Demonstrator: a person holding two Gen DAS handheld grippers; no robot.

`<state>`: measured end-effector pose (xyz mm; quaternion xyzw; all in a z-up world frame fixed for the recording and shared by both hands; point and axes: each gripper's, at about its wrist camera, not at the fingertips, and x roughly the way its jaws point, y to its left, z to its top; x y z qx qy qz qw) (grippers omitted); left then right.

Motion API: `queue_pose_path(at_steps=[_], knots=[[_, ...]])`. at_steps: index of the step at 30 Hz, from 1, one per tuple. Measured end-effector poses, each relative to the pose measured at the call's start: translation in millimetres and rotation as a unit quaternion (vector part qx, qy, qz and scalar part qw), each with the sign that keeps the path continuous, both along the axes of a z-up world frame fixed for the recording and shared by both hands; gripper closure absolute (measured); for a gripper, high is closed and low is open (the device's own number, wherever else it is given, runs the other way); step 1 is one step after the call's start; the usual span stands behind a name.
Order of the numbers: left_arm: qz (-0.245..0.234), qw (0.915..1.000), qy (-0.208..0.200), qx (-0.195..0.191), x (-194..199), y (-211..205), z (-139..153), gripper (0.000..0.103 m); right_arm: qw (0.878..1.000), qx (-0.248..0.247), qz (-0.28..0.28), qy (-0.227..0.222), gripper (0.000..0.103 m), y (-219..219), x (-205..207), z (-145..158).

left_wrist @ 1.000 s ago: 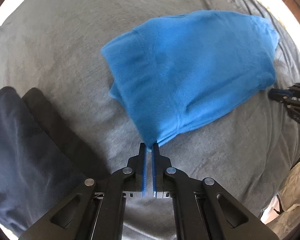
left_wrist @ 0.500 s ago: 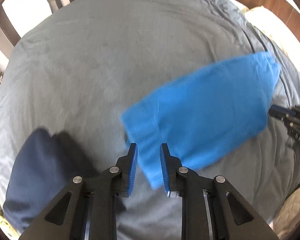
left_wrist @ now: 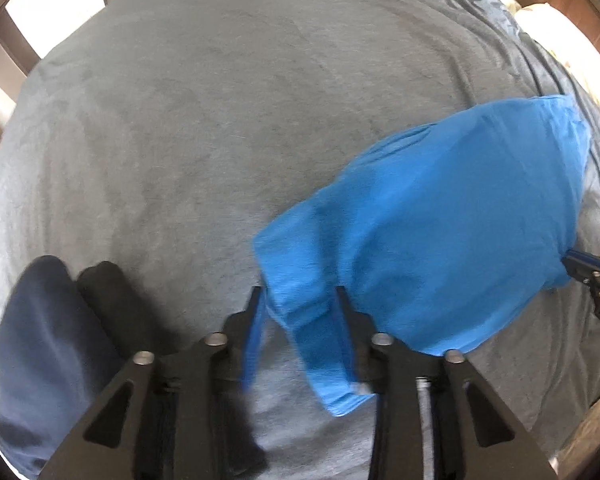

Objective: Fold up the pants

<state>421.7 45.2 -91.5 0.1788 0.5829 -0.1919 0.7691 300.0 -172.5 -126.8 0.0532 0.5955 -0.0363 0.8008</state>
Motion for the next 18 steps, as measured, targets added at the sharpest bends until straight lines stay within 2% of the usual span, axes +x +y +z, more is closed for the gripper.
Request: queue_pose_path(at_steps=[3, 5, 8, 9, 12, 17, 18], knots=[[0.006, 0.9996, -0.012, 0.023, -6, 3, 10, 0.064, 1.000, -0.011, 0.002, 0.014, 0.094, 6, -3, 6], [0.011, 0.9988, -0.026, 0.039, -13, 7, 20, 0.065, 1.000, -0.020, 0.006, 0.008, 0.094, 12, -7, 15], [0.023, 0.9974, -0.046, 0.050, -27, 8, 41, 0.059, 1.000, -0.026, 0.007, -0.008, 0.094, 9, -14, 34], [0.023, 0.9974, -0.051, 0.047, -31, 8, 49, 0.058, 1.000, -0.025, 0.005, -0.011, 0.092, 7, -15, 38], [0.007, 0.9971, -0.069, 0.033, -48, -1, 80, 0.054, 0.999, -0.015, -0.012, -0.036, 0.071, -5, -24, 61], [-0.022, 0.9958, -0.087, -0.015, -64, -34, 129, 0.047, 0.995, -0.019, -0.036, -0.089, 0.069, -30, -41, 108], [-0.028, 0.9949, -0.094, -0.021, -67, -41, 138, 0.046, 0.994, -0.020, -0.040, -0.097, 0.065, -34, -45, 116]])
